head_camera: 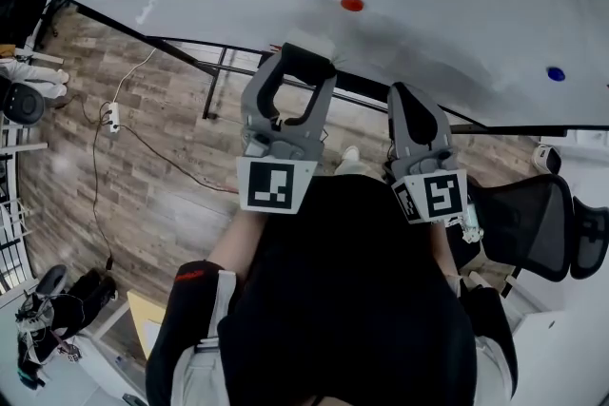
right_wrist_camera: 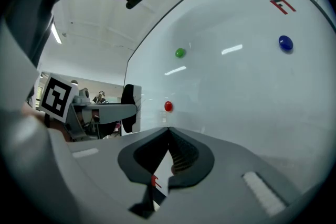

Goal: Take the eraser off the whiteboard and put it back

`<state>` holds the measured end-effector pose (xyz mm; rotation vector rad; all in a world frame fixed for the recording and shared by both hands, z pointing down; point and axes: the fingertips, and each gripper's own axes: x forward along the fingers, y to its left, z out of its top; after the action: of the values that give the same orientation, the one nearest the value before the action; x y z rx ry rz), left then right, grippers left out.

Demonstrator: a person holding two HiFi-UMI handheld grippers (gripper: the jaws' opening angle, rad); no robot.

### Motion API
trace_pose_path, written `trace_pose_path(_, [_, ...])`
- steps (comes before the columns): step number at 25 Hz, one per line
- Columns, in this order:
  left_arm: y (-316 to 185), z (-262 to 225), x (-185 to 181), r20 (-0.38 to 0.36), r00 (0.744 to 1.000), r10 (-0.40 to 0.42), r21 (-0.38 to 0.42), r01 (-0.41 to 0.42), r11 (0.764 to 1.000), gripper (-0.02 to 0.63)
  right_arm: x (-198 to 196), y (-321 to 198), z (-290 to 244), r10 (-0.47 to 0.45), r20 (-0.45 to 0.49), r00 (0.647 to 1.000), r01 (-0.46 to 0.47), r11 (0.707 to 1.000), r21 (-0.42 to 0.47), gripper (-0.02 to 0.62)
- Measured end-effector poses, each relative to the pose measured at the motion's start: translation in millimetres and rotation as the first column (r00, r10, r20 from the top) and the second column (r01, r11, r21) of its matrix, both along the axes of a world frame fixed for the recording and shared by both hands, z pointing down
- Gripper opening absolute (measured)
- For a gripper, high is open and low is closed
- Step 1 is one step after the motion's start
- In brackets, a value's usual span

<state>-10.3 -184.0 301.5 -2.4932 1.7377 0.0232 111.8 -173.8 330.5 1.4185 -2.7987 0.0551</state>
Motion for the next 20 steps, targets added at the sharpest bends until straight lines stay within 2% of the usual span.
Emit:
trace_pose_path(13, [36.7, 11.5, -62.3, 0.017, 0.999, 0.038, -0.002, -0.038, 0.999, 0.23, -59.0, 21.5, -2.2, 0.024, 0.004, 1.0, -0.024, 1.0, 0.008, 0.002])
trace_pose_path(20, [57.9, 23.3, -100.9, 0.015, 0.999, 0.043, -0.035, -0.043, 0.998, 0.23, -94.3, 36.6, -0.6, 0.033, 0.011, 0.999, -0.033, 0.999, 0.009, 0.002])
